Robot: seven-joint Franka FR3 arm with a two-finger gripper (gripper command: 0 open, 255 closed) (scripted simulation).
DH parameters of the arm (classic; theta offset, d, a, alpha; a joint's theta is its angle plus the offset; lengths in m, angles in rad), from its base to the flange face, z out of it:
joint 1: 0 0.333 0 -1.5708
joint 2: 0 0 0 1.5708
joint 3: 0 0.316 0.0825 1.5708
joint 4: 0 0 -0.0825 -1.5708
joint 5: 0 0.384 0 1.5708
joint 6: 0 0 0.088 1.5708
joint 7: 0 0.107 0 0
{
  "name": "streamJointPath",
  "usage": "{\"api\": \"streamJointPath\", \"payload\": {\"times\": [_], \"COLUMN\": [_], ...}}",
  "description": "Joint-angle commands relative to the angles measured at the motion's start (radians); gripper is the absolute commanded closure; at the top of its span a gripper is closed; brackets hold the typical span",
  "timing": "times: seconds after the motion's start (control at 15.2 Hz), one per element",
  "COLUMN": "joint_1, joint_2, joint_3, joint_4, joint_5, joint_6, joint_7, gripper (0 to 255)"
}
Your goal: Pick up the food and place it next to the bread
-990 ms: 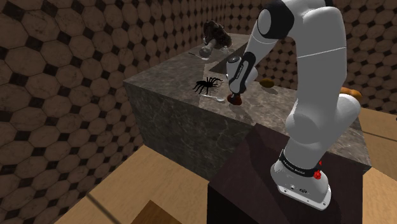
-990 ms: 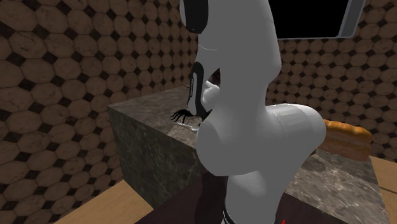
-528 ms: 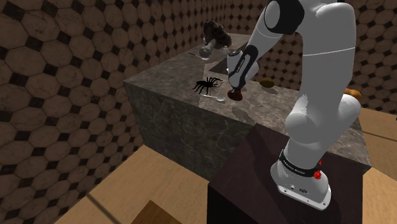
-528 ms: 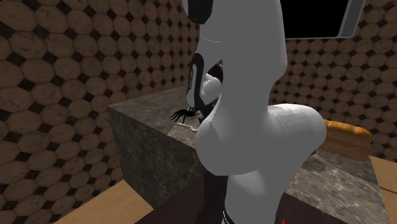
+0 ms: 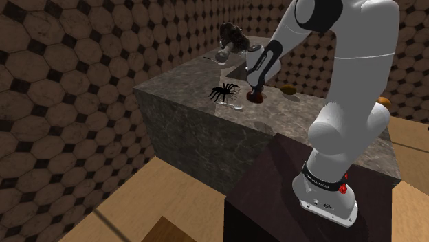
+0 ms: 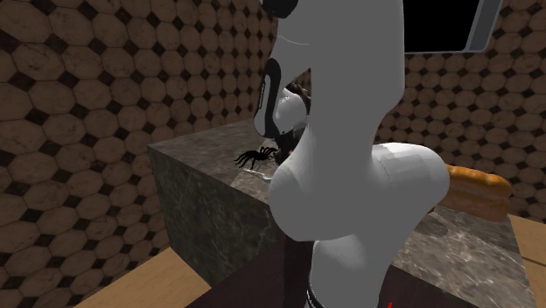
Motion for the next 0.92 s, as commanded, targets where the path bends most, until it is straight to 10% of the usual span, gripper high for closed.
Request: {"api": "streamJointPath", "payload": {"times": [0.0,0.86], "joint_1": [-0.002,-0.002], "joint_2": [-0.022,-0.155], "joint_3": [0.004,0.019], "joint_4": [0.001,0.026], "joint_5": [0.009,0.059], "joint_6": [-0.023,-0.175], "joint_7": [-0.014,-0.086], "gripper": [255,255]}}
